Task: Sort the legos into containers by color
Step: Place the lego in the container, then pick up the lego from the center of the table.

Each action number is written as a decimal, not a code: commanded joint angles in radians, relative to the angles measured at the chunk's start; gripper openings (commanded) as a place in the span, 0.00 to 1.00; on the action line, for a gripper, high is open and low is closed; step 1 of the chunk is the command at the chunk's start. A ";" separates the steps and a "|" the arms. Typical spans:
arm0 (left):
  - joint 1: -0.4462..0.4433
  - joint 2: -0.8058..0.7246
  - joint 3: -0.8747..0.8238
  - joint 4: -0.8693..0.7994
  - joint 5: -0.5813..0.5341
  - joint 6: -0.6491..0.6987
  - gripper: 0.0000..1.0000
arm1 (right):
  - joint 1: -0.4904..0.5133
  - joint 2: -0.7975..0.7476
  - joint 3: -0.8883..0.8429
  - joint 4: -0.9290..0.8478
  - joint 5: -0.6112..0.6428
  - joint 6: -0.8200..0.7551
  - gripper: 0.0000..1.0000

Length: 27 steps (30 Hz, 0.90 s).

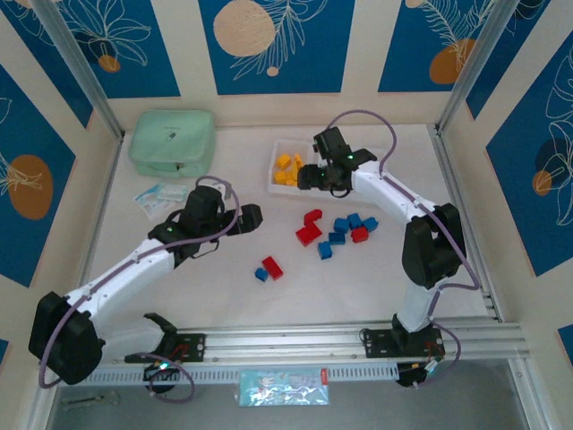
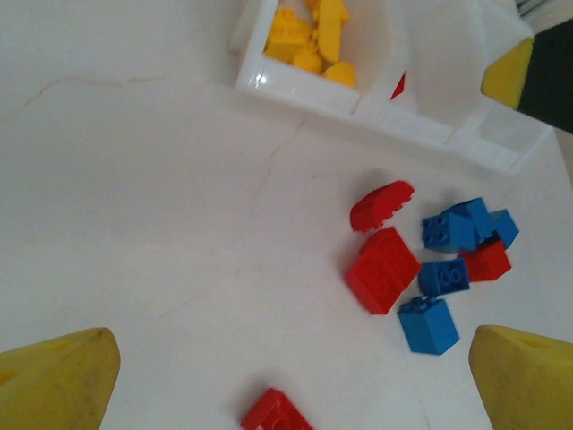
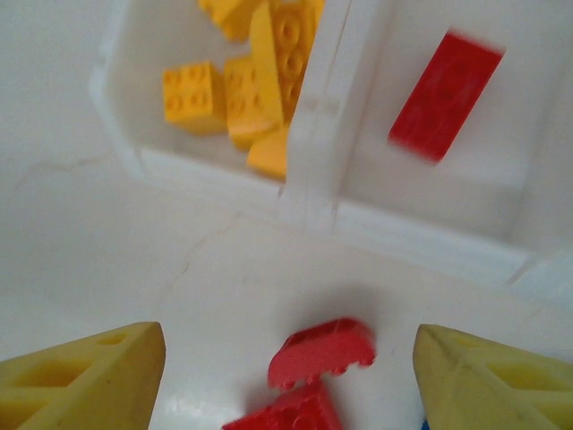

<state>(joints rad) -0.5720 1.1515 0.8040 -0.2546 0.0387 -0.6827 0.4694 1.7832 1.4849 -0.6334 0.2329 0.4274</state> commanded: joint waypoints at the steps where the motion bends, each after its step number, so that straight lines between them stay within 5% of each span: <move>1: -0.009 -0.041 -0.048 -0.029 0.011 -0.022 1.00 | 0.030 -0.045 -0.076 -0.003 -0.053 0.065 0.74; 13: -0.009 -0.121 -0.149 -0.019 -0.049 -0.080 1.00 | 0.120 0.005 -0.186 0.054 -0.062 0.167 0.81; 27: -0.009 -0.167 -0.185 -0.018 -0.091 -0.091 1.00 | 0.072 0.135 -0.138 0.073 0.038 0.205 0.80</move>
<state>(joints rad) -0.5720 0.9974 0.6231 -0.2699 -0.0307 -0.7624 0.5468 1.8912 1.3041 -0.5793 0.2508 0.6189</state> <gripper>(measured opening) 0.999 0.808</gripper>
